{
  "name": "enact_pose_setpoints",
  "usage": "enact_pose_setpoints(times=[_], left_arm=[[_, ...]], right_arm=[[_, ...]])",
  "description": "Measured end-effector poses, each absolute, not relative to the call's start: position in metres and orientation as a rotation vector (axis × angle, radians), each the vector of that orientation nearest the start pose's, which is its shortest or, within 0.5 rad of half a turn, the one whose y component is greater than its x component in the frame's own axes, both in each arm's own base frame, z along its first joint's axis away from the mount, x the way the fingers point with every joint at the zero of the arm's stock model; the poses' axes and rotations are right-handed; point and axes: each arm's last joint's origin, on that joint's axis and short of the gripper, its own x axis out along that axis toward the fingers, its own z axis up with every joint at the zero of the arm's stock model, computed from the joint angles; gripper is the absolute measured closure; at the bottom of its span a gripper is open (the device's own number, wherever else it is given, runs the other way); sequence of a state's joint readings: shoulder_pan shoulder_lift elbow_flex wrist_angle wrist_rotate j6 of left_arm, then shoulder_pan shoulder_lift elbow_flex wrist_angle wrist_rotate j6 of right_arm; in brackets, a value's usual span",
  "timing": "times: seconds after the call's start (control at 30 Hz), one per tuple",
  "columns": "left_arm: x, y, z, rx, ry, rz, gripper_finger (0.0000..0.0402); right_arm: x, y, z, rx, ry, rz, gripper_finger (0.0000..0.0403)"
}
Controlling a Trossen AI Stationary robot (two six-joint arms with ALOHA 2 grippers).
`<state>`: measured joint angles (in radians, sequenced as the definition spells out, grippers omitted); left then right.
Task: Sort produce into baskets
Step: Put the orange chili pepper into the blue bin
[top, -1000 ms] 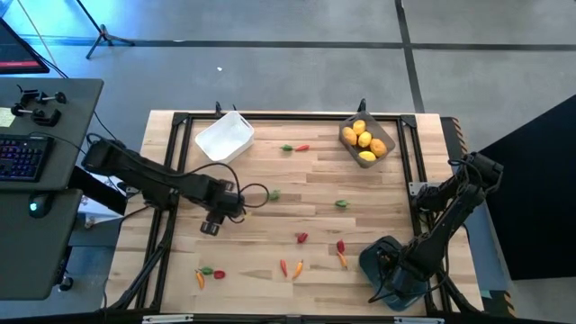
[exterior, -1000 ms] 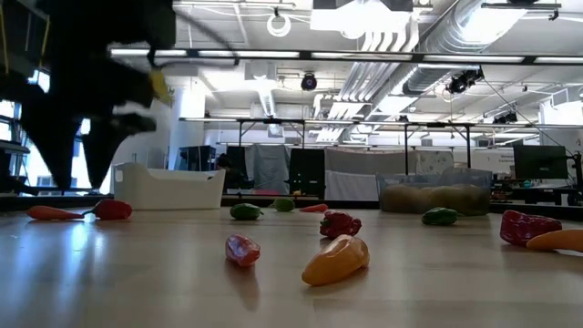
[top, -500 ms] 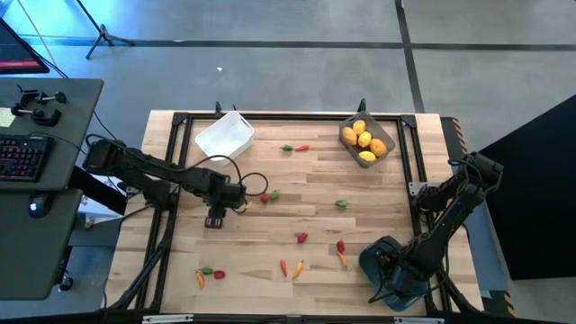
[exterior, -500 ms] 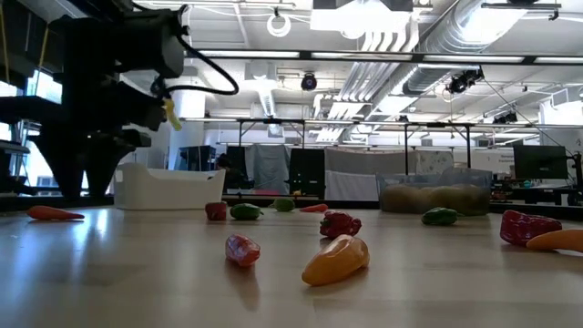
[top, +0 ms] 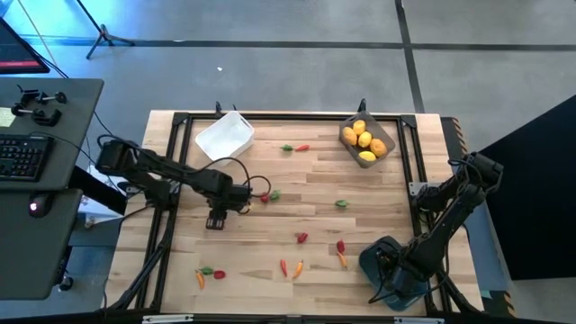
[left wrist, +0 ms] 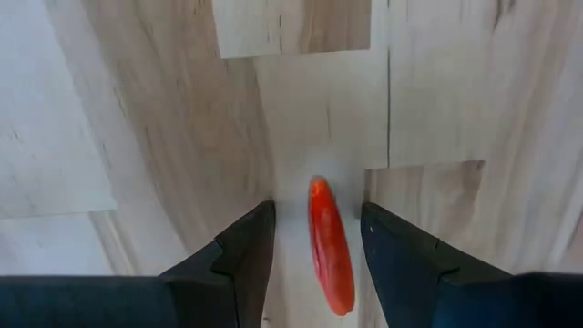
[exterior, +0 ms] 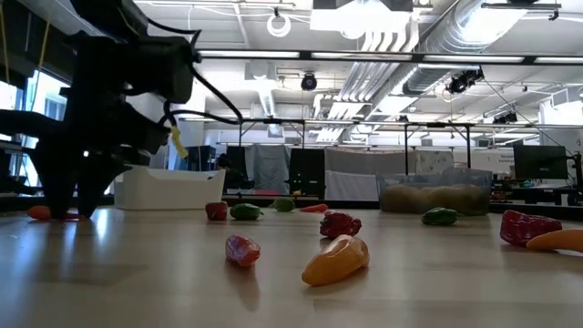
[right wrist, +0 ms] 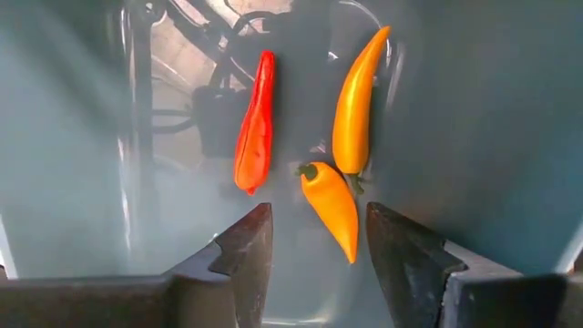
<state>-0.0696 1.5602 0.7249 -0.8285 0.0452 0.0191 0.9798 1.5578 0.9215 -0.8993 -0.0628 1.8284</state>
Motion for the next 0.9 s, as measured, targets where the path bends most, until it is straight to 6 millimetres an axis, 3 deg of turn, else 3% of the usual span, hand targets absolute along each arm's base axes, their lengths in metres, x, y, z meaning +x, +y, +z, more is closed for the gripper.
enact_pose_setpoints(times=[0.13, 0.33, 0.4, 0.63, 0.9], left_arm=[[0.217, -0.016, 0.125, 0.043, 1.691, -0.096, 0.0278], [0.221, -0.016, 0.135, 0.072, 1.654, -0.085, 0.0381], [0.224, -0.016, 0.14, 0.066, 1.621, -0.091, 0.0394], [0.245, -0.015, 0.167, -0.065, 1.285, -0.117, 0.0399], [0.276, -0.017, 0.196, -0.169, 0.676, -0.249, 0.0401]], right_arm=[[0.139, 0.211, 0.174, 0.704, 1.525, -0.63, 0.0235], [0.139, 0.211, 0.174, 0.706, 1.534, -0.624, 0.0239], [0.139, 0.212, 0.174, 0.705, 1.543, -0.618, 0.0244], [0.139, 0.219, 0.189, 0.755, 1.452, -0.532, 0.0258], [0.157, 0.218, 0.205, 0.595, 0.961, -0.475, 0.0258]])
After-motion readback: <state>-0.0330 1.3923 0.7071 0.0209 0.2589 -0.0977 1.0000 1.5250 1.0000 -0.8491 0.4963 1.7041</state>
